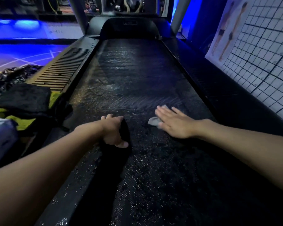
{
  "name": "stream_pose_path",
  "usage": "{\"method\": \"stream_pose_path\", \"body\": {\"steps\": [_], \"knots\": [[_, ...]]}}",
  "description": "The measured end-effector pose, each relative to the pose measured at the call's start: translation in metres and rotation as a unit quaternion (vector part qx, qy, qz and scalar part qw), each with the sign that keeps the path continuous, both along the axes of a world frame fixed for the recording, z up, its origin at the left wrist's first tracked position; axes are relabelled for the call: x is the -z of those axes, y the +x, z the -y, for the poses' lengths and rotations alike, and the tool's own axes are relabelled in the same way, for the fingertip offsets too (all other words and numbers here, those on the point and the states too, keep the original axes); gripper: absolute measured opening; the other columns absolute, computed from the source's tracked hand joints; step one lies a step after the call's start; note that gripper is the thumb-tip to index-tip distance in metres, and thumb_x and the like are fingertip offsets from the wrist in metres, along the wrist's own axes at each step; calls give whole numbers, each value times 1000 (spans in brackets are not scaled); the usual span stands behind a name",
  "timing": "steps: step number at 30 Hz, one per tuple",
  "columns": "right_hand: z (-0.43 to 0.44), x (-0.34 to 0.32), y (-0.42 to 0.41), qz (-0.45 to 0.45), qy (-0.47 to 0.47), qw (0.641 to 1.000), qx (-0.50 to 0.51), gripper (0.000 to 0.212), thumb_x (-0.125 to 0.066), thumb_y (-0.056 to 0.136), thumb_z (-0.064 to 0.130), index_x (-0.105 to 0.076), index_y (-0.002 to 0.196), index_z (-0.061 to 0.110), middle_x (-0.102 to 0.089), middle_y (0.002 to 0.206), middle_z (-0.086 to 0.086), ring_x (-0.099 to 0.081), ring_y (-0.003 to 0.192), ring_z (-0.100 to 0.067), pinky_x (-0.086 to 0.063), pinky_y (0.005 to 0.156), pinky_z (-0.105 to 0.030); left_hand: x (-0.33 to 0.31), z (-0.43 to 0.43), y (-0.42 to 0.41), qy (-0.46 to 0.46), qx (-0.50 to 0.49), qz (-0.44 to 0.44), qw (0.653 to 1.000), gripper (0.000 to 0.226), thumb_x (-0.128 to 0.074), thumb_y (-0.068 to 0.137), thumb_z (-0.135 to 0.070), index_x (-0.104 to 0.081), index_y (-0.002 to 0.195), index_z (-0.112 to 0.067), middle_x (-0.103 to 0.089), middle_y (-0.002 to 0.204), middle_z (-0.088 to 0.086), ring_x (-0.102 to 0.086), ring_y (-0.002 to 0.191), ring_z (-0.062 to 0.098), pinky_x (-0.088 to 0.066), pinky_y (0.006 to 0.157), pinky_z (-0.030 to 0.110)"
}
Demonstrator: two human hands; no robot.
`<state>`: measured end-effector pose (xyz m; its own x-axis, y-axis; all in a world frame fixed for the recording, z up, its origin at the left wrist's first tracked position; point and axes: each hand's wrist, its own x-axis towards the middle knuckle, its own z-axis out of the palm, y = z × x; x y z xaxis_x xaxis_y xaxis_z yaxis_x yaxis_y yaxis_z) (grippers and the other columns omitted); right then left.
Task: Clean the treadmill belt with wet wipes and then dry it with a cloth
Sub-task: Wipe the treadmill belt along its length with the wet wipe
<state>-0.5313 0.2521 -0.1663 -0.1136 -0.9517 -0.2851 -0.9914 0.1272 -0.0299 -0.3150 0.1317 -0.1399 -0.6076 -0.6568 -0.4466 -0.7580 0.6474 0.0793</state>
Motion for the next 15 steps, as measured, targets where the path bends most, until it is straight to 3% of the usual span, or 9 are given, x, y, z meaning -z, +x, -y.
{"method": "stream_pose_path", "body": {"steps": [3, 6, 9, 15], "knots": [[-4, 1, 23, 9, -7, 999, -38, 64, -14, 107, 43, 8, 158, 11, 18, 164, -4, 20, 150, -18, 12, 121, -34, 4, 5, 6, -12, -11, 3, 1000, 111, -75, 73, -56, -17, 150, -2, -7, 158, 20, -11, 148, 31, -24, 118, 32], [-11, 2, 33, 25, -7, 993, -119, 64, -16, 107, 43, 9, 158, 15, 20, 161, 4, 22, 149, -13, 10, 122, -34, 5, 5, 14, -34, -53, 24, 998, 114, -72, 65, -70, -21, 150, -14, -10, 156, 20, -9, 146, 40, -22, 118, 44], [13, 0, 17, 11, -8, 1000, -11, 63, -14, 107, 44, 8, 158, 14, 18, 164, -4, 20, 149, -15, 10, 122, -35, 2, 6, 22, -10, -71, 20, 997, 119, -69, 64, -74, -9, 154, -25, -6, 159, 19, -4, 146, 45, -19, 118, 53], [9, 5, 42, 25, -8, 992, -123, 63, -14, 107, 45, 10, 157, 17, 23, 160, 5, 24, 147, -13, 12, 121, -35, -5, 15, 29, -11, -17, 43, 999, 117, -75, 75, -54, -2, 155, -9, -5, 160, 22, -8, 149, 34, -18, 119, 33]]}}
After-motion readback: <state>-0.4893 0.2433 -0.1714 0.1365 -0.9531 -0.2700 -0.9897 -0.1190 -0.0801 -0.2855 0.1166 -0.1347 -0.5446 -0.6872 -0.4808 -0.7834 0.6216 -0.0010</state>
